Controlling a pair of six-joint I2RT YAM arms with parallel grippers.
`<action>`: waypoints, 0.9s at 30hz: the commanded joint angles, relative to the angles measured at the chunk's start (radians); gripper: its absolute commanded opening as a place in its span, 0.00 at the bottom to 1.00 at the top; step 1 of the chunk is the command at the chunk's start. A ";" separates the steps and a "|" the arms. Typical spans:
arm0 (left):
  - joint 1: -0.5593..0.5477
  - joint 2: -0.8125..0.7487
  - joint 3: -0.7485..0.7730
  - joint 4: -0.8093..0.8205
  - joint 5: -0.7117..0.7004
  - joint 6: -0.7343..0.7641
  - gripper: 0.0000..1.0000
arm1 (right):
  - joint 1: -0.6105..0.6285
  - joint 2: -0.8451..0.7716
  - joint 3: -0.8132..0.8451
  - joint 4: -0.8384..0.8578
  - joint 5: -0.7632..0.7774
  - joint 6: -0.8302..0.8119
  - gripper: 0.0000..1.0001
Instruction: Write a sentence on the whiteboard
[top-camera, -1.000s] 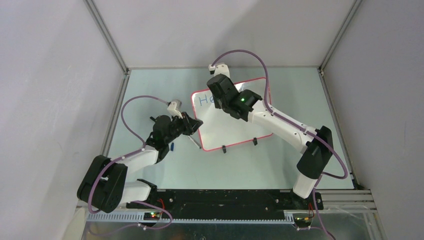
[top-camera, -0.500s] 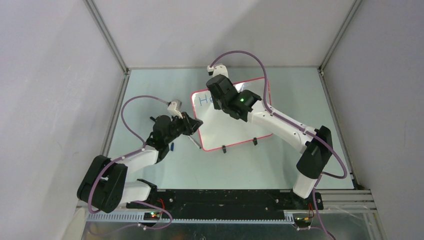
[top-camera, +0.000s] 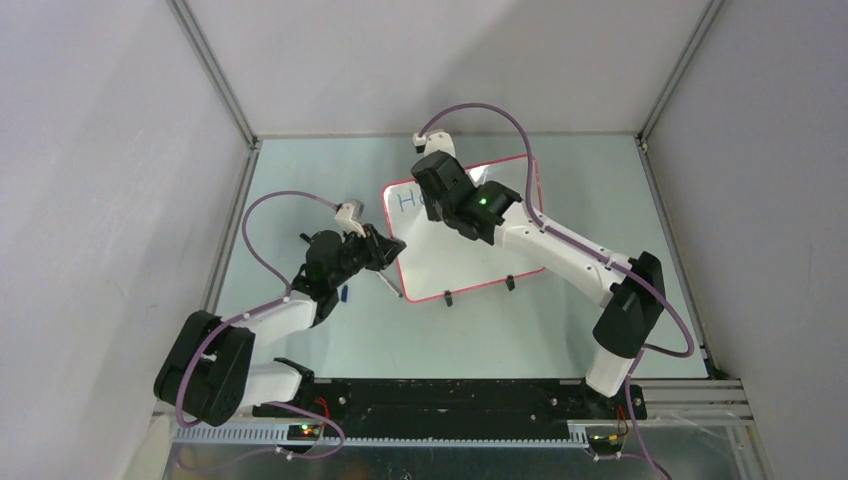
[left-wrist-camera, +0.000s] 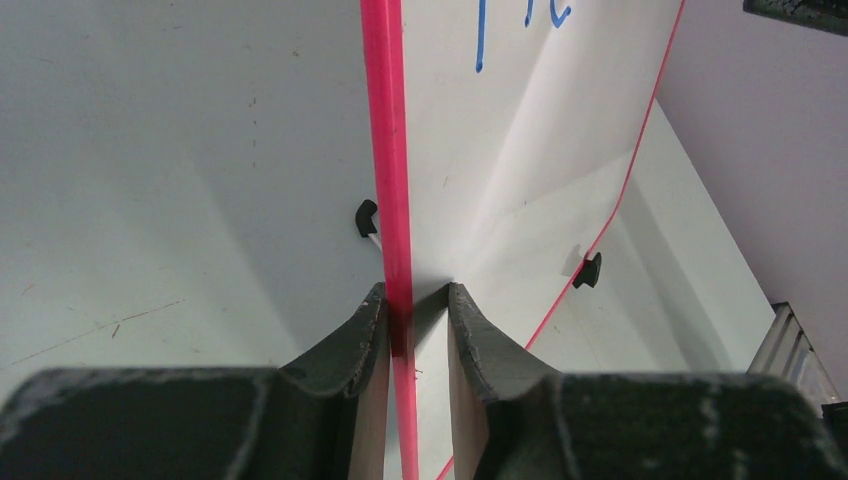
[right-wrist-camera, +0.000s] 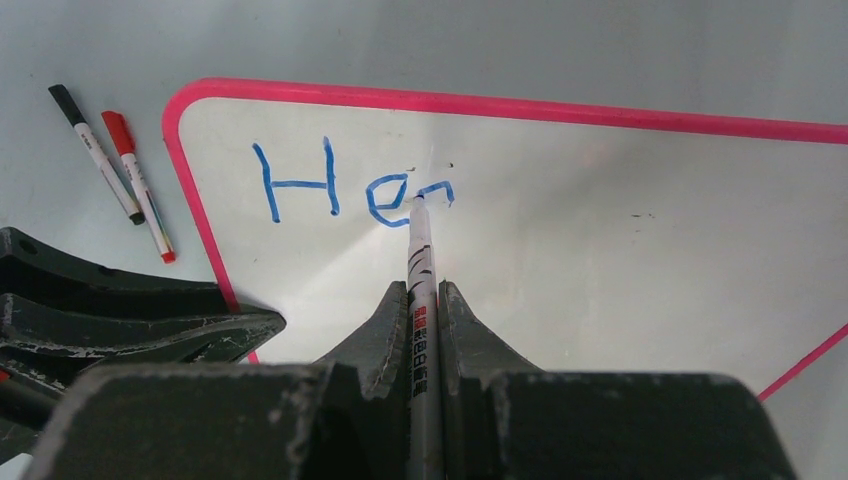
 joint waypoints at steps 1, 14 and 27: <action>-0.006 -0.019 0.022 -0.020 -0.045 0.057 0.08 | 0.004 -0.027 -0.015 -0.004 0.016 -0.004 0.00; -0.006 -0.020 0.022 -0.022 -0.045 0.058 0.08 | -0.006 -0.040 -0.030 -0.019 0.035 0.008 0.00; -0.007 -0.018 0.022 -0.020 -0.045 0.057 0.09 | -0.020 -0.052 -0.027 -0.009 0.058 0.017 0.00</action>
